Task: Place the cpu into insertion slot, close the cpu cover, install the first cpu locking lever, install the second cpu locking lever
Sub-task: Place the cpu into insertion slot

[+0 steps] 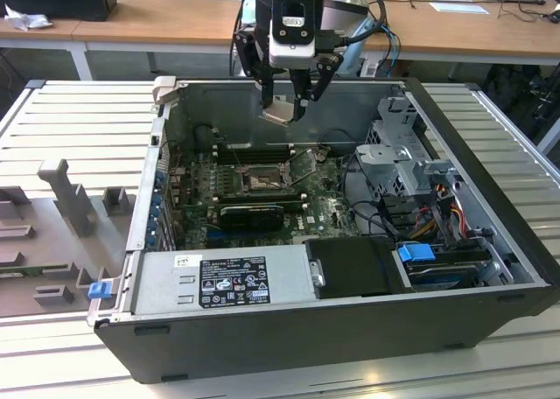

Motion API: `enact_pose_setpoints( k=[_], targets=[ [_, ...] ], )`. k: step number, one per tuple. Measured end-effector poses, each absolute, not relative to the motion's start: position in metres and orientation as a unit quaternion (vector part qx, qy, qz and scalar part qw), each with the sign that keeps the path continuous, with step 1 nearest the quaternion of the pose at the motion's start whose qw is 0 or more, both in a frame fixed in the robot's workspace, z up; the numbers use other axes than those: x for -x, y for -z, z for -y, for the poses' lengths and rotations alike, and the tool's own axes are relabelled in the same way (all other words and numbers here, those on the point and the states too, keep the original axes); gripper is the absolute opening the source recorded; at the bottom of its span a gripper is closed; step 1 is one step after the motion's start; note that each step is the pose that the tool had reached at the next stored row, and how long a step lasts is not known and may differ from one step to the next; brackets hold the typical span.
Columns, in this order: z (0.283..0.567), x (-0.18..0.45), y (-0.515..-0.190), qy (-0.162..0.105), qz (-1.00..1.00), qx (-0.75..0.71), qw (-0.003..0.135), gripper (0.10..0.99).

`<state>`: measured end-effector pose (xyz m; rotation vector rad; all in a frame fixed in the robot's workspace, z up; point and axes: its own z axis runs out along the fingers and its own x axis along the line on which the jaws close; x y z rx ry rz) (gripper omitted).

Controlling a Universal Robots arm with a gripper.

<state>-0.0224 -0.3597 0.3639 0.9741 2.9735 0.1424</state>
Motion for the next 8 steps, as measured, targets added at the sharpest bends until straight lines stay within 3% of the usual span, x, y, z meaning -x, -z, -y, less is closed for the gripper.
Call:
enact_pose_setpoints(
  k=[8],
  targets=[
    [0.3597, 0.0282, -0.3637, -0.045, -0.942, -0.332, 0.006, 0.525]
  ],
)
